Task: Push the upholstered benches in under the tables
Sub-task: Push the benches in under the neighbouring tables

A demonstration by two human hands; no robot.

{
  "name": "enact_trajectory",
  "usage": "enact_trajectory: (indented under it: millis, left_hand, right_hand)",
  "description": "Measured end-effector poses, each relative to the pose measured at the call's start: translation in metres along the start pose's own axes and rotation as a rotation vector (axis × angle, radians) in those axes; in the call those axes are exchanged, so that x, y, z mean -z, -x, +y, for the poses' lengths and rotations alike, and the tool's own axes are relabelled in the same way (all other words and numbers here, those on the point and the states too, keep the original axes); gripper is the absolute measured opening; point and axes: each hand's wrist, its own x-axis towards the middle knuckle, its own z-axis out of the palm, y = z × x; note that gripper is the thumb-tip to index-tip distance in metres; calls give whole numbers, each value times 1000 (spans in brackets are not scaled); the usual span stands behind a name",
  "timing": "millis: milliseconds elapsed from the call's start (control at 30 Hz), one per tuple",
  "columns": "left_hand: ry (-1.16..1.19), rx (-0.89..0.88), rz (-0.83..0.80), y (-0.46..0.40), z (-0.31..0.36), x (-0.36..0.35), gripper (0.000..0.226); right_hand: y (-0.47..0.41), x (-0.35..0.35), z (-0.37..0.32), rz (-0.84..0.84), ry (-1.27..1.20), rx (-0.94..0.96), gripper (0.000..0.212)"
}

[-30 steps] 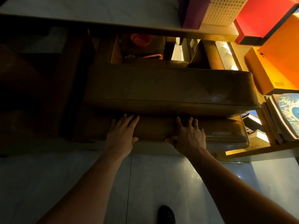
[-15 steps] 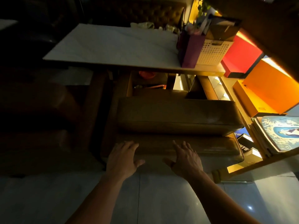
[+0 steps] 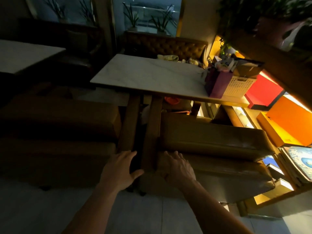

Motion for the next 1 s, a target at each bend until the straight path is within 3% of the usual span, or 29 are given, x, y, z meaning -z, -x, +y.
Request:
enact_trajectory:
  millis: [333,733,1000]
  left_hand:
    - [54,165,24,-2,-157,32,81]
    - [-15,296,2,-33,-405,84,83]
    - [-162,145,-61,-75,-549,97,95]
  right_hand:
    - [-76,-51,-134,-80,60,106,89]
    - [-180,-109,-290,-164,22,144,89]
    - [-233,-166,-355,-123,98,11,103]
